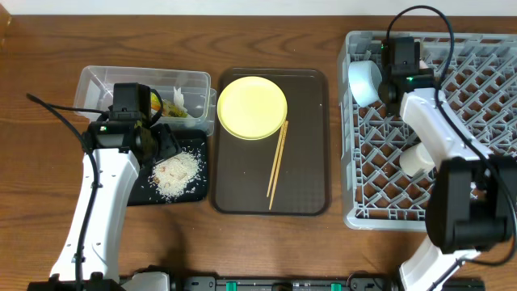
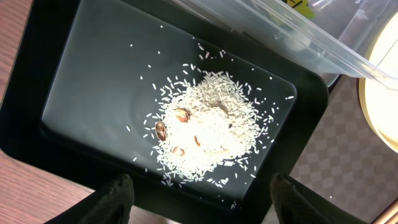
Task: Sort waste into correct bins and load items into the dishwasher rack
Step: 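Release the white bowl and pull the right gripper back, then grasp a wooden chopstick on the brown tray with the right gripper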
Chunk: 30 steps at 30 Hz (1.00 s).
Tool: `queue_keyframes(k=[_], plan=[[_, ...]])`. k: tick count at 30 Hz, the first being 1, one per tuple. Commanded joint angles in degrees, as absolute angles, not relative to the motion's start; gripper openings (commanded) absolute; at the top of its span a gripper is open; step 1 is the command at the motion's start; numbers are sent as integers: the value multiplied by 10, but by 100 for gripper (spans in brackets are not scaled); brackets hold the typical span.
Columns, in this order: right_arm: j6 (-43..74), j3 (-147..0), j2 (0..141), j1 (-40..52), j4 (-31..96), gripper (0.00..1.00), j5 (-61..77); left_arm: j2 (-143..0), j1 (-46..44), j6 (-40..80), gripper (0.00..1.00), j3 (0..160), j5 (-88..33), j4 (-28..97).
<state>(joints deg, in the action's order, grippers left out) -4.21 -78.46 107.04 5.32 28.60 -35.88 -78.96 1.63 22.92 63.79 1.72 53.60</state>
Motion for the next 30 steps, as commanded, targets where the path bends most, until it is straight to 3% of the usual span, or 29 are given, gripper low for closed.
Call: queue_keyframes(k=[1, 11, 20, 25, 30], plan=[[-11, -785, 1010, 62, 311, 44, -236, -782, 19, 232, 74, 640, 20, 537], [55, -785, 935, 119, 365, 45, 44, -782, 19, 232, 73, 640, 20, 537], [122, -784, 971, 253, 398, 47, 54, -782, 19, 232, 74, 640, 20, 537], [199, -782, 1015, 305, 405, 38, 50, -782, 19, 232, 73, 640, 20, 537], [289, -782, 1062, 334, 432, 39, 19, -782, 19, 232, 74, 640, 20, 537]])
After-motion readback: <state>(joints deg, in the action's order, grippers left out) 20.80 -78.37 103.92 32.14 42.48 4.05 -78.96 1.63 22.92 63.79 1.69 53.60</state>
